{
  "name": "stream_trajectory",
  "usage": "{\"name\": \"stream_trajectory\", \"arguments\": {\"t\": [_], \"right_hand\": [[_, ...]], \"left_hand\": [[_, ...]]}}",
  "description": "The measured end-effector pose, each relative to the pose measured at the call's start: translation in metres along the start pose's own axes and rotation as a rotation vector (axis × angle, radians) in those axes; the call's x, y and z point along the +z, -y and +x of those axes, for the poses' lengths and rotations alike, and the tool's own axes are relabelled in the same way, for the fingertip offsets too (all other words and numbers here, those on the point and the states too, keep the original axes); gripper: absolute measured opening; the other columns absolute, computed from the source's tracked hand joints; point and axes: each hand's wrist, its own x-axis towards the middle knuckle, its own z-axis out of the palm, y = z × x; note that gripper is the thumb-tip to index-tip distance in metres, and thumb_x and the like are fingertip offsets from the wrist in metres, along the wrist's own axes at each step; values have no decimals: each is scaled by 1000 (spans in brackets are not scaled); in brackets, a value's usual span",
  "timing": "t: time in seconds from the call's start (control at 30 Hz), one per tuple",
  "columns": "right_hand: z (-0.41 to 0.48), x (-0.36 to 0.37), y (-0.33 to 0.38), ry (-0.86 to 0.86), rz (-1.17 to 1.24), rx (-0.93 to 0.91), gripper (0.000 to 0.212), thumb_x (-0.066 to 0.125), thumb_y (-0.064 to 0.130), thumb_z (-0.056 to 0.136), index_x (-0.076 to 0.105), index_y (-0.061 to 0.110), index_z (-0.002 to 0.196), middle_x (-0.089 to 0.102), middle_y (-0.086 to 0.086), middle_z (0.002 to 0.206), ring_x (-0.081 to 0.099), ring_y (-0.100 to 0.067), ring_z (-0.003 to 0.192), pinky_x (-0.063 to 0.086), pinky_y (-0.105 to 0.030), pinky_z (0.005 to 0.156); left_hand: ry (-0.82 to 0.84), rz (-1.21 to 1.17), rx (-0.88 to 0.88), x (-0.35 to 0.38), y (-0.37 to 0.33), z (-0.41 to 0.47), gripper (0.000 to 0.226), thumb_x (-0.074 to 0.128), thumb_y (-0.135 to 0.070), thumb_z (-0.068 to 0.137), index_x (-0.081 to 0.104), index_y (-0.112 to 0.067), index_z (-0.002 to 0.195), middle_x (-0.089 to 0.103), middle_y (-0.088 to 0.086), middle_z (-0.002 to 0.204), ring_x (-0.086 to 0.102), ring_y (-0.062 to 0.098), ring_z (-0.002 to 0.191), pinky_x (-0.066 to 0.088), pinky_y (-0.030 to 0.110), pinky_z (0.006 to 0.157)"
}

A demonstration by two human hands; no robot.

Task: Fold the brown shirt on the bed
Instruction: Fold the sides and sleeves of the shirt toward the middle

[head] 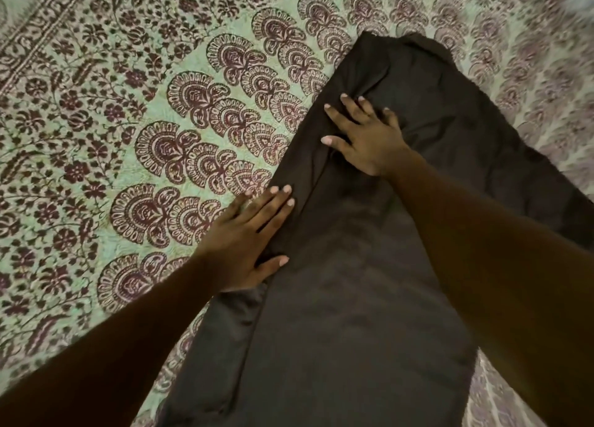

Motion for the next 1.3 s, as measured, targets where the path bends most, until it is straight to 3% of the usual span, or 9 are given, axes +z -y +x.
{"name": "stream_trajectory", "arguments": {"t": [0.13,0.2,0.33,0.6,0.77,0.9,1.0,1.13,1.3], "right_hand": [[17,-3,-9,-117,7,140,81,17,76,99,15,30,165,6,-3,174,3,-29,161,5,-62,124],[15,3,-3,-228,-4,79,84,19,74,101,18,20,165,8,-6,174,5,-28,161,8,-59,125],[16,16,-1,-124,-27,-57,92,15,81,94,14,23,166,10,-2,174,11,-22,160,19,-58,125],[116,-29,-65,11,6,196,95,10,86,91,-2,29,165,-4,-2,174,-5,-24,161,-4,-64,125],[76,-19,-19,-248,30,78,89,20,74,101,12,13,165,5,-12,174,3,-32,160,8,-59,127],[28,18,-5,-169,4,-122,82,21,78,97,11,33,165,1,-1,175,3,-25,161,16,-56,126],[40,23,-35,-203,60,49,75,19,81,95,8,48,162,-2,4,175,0,-25,161,13,-56,126],[48,13,-38,-256,81,195,81,19,79,97,5,38,165,-3,-5,174,-2,-30,161,10,-59,125],[-11,33,-5,-258,86,70,81,26,75,99,7,33,165,-3,-1,175,-2,-24,161,10,-55,126]], "left_hand": [[27,-21,1,-3,1,4,94,41,-69,94,10,-17,166,-1,1,175,2,17,162,20,50,127],[42,-36,-1,-4,2,5,95,42,-69,93,10,-17,166,-1,1,175,2,18,162,21,51,126],[64,-20,23,-5,4,6,95,41,-67,94,10,-14,166,-1,6,175,1,21,162,19,53,126],[58,-23,43,-2,6,8,95,43,-66,94,14,-9,165,1,12,175,8,27,162,23,56,125],[64,-67,35,-7,6,10,96,48,-65,92,18,-10,165,6,10,175,12,26,161,29,57,122],[47,-83,31,-6,7,9,96,50,-65,91,20,-11,164,8,9,175,14,25,161,30,56,122],[33,-71,27,-4,7,9,96,51,-65,90,21,-11,164,8,8,175,14,24,161,29,55,122],[45,-49,24,-5,6,9,98,52,-65,89,20,-11,164,7,8,175,13,24,161,28,54,123],[28,-53,23,-6,5,7,98,53,-64,88,21,-11,164,9,7,175,13,23,161,29,54,123]]}}
